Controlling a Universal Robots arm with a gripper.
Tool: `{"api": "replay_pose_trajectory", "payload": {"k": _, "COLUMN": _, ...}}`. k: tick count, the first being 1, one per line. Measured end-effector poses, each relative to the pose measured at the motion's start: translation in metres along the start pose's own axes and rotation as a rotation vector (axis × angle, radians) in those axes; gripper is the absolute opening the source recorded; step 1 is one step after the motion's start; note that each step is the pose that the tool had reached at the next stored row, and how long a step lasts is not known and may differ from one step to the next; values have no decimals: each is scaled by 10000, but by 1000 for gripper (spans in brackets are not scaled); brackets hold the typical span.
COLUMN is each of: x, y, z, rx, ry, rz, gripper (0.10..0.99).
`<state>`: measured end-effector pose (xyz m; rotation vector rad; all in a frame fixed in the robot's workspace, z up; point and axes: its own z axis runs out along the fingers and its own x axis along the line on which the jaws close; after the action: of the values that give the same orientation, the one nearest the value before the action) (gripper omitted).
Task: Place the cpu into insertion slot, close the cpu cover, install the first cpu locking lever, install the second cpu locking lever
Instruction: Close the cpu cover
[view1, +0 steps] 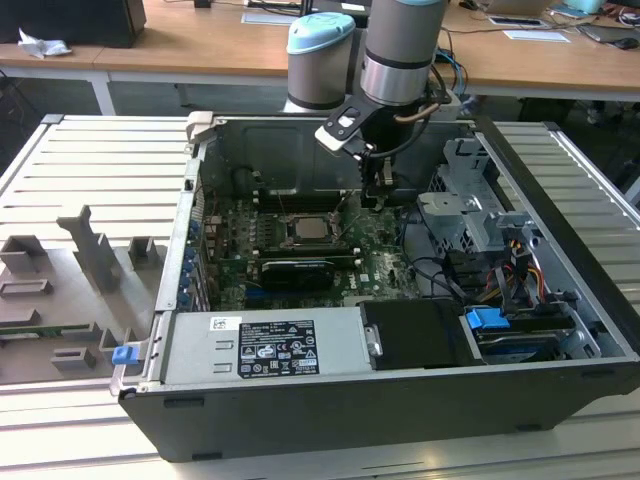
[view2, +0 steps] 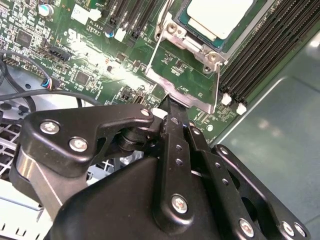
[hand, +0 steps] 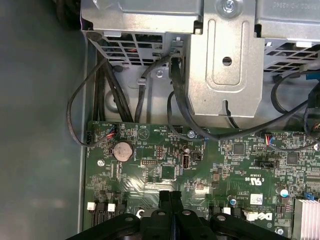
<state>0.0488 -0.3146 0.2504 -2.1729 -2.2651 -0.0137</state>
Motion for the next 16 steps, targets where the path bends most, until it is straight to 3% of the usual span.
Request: {"api": "replay_pose_trajectory", "payload": {"k": 16, "x": 2, "y": -53, "z": 0, "rx": 0, "ry": 0, "rz": 0, "gripper": 106}}
